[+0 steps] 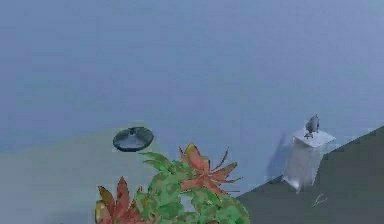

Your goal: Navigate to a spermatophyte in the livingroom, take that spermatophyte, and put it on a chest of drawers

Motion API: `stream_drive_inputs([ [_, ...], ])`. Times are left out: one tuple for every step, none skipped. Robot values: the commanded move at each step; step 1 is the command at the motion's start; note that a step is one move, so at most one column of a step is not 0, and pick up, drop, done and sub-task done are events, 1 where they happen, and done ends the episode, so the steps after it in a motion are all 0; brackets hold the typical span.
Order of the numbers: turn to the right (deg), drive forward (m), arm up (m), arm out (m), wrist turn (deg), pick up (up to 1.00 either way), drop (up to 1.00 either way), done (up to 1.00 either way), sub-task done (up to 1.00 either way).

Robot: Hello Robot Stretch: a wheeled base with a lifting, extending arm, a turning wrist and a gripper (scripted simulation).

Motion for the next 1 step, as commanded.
stream_drive_inputs([
  [-45.0,0.0,0.0,0.0,0.0,0.0,0.0,0.0,0.0],
])
